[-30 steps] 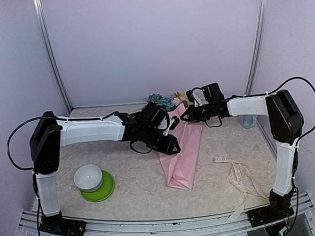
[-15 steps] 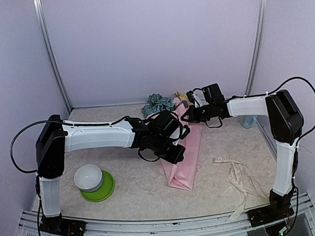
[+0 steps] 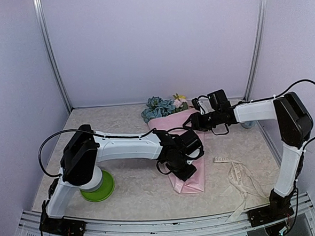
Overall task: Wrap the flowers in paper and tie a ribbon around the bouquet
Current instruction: Press the fold line of the folded bouquet.
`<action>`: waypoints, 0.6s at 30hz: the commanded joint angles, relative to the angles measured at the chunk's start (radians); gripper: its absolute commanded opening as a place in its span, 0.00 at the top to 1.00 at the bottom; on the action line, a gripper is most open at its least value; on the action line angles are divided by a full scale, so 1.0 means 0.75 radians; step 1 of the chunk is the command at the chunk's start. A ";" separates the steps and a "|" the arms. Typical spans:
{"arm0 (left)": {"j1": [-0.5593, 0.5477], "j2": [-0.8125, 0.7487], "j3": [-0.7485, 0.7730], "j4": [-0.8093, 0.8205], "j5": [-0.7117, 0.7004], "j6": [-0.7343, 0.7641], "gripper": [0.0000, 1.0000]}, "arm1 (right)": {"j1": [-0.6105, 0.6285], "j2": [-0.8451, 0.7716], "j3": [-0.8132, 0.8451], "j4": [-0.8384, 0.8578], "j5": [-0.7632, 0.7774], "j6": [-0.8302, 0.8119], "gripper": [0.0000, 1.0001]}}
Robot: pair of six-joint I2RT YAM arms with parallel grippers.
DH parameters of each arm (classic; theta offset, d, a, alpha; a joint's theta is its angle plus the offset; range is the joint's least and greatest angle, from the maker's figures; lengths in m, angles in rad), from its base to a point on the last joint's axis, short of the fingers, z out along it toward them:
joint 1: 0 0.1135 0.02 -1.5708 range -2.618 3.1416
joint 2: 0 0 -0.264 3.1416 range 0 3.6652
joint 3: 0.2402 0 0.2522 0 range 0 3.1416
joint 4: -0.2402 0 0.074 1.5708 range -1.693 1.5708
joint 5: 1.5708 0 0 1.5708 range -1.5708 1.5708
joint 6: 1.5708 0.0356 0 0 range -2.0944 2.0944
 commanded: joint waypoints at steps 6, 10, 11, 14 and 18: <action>-0.010 0.011 0.053 -0.067 -0.011 0.059 1.00 | 0.026 -0.182 -0.207 -0.008 -0.069 0.048 0.45; -0.011 0.012 0.050 -0.065 -0.010 0.062 1.00 | 0.027 -0.196 -0.260 0.003 -0.086 0.045 0.48; -0.010 0.012 0.050 -0.065 -0.010 0.064 1.00 | 0.026 -0.188 -0.265 0.011 -0.099 0.048 0.49; -0.011 0.010 0.050 -0.065 -0.012 0.064 1.00 | 0.028 -0.151 -0.279 0.051 -0.158 0.069 0.60; -0.011 0.005 0.044 -0.060 -0.012 0.061 1.00 | 0.028 -0.129 -0.290 0.092 -0.208 0.083 0.83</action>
